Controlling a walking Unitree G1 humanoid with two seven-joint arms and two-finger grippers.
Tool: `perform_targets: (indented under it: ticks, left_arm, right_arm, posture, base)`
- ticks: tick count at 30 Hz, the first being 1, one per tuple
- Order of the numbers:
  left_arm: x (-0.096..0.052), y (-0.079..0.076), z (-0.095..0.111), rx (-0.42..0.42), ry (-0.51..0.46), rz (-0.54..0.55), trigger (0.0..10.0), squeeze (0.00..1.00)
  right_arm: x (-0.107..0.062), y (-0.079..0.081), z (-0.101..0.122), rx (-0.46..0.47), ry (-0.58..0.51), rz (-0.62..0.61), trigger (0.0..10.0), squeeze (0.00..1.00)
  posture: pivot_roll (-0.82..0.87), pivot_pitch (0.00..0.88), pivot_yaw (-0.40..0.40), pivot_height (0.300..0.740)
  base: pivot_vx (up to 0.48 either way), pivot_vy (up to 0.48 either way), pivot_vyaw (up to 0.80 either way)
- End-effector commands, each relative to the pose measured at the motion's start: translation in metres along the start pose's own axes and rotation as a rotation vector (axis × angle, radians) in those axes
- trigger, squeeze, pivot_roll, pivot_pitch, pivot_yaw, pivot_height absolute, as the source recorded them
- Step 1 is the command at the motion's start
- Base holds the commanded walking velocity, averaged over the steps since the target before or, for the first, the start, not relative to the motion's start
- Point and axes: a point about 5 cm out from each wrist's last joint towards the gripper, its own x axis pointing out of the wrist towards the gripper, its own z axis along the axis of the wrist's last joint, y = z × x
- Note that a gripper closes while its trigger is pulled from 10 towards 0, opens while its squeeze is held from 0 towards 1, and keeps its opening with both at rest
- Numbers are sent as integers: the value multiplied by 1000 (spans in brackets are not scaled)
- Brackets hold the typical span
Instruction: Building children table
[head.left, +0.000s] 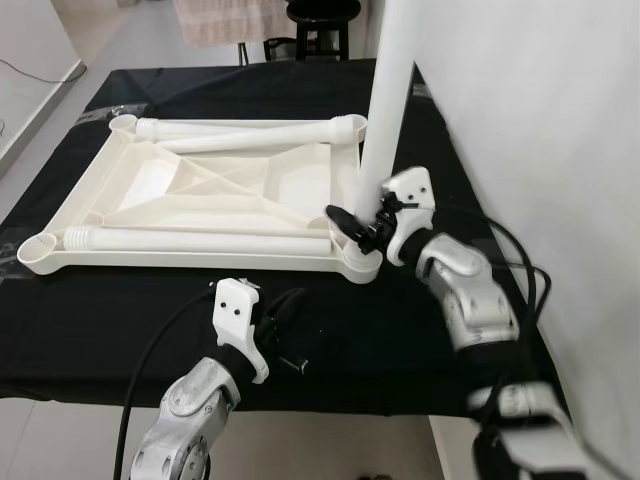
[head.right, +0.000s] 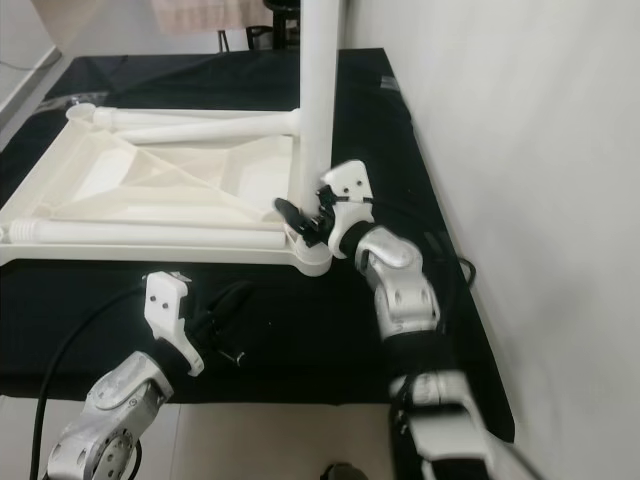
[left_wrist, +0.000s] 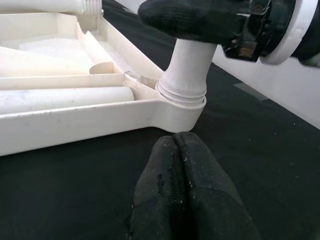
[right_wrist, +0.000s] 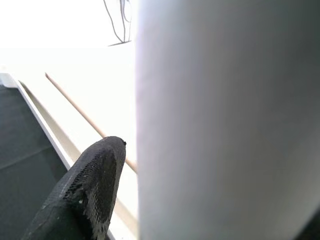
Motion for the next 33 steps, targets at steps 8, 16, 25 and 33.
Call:
perform_targets:
  ticks: [8,16,25,33]
  left_arm:
    - [-3,0,-6,-14,17,12,10000,0]
    - [-4,-1,-6,-15,18,12,10000,0]
    - [-6,2,-4,-10,15,17,10000,0]
    - [-3,4,-5,-5,15,24,10000,0]
  right_arm:
    - [9,6,-7,85,40,294,0,0]
    - [11,-4,-10,88,46,222,0,0]
    - [-6,34,-61,147,182,-498,0,0]
    - [10,55,-49,66,136,-430,0,0]
  posture:
    - [35,148,-3,740]
    - [33,164,-8,740]
    - [17,187,1,740]
    - [26,164,-15,740]
  base:
    - [0,0,0]
    - [0,0,0]
    - [0,0,0]
    - [0,0,0]
